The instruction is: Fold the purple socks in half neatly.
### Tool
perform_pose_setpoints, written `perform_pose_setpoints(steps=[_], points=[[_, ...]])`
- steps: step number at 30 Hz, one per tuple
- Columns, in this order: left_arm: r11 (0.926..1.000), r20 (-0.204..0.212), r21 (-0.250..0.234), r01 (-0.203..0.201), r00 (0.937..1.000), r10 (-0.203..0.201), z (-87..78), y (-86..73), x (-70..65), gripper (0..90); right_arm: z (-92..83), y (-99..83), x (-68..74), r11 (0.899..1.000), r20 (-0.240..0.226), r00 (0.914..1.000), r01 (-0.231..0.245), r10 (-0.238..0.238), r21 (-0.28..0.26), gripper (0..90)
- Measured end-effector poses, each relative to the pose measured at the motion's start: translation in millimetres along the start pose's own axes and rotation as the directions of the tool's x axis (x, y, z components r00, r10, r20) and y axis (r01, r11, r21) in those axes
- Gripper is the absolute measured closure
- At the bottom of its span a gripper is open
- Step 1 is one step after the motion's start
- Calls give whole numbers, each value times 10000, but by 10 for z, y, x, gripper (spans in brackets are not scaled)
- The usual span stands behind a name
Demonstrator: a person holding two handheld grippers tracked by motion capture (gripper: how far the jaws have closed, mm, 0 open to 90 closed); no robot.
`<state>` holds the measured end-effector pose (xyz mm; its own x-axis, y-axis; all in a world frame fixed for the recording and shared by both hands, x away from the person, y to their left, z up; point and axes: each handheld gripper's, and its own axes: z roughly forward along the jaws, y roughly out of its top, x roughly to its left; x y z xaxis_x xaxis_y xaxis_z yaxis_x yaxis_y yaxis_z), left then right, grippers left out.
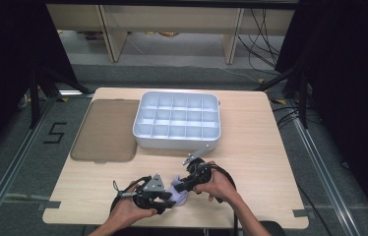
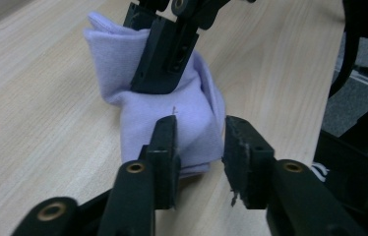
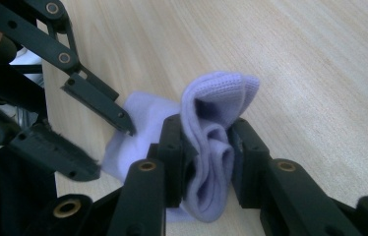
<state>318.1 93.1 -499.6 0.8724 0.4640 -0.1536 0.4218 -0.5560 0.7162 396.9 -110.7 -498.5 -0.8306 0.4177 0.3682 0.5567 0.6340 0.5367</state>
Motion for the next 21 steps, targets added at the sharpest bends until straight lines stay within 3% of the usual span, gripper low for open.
perform_pose_setpoints(steps=[1, 2, 6, 8, 10, 11, 13, 17, 21], points=[[9998, 115, -212, -4, 9999, 6, -7, 1, 5, 602, -1, 0, 3, 10000, -10, 10000, -19, 19, 1, 714], [9997, 38, -189, 159, 9999, -158, -24, -5, -1, 573, -1, 0, 4, 10000, 8, 10000, 15, -15, -9, 715], [9994, -182, -296, 157, 9997, -162, -117, -16, 31, 482, -4, 0, 16, 10000, 152, 9999, 52, -52, -29, 715], [9993, -285, -287, 230, 9993, -238, -164, -28, 51, 462, -2, -1, 26, 10000, 120, 9999, 16, -15, -12, 715], [9987, -286, -332, 381, 9988, -391, -201, -58, 76, 443, 14, 0, 0, 9986, 213, 9986, 494, -489, -205, 715], [9987, -318, -334, 385, 9987, -395, -215, -69, 85, 432, 4, -1, 22, 9997, 236, 9995, 233, -230, -111, 715], [9975, -308, -410, 571, 9978, -584, -259, -108, 83, 426, -1, -1, 31, 9998, 245, 9996, 164, -163, -60, 715], [9972, -421, -481, 578, 9973, -599, -387, -201, 98, 409, 0, -1, 32, 9998, 258, 9995, 190, -188, -76, 715], [9945, -576, -556, 890, 9941, -922, -492, -317, 112, 394, 0, -3, 34, 9998, 278, 9994, 201, -198, -79, 715]])
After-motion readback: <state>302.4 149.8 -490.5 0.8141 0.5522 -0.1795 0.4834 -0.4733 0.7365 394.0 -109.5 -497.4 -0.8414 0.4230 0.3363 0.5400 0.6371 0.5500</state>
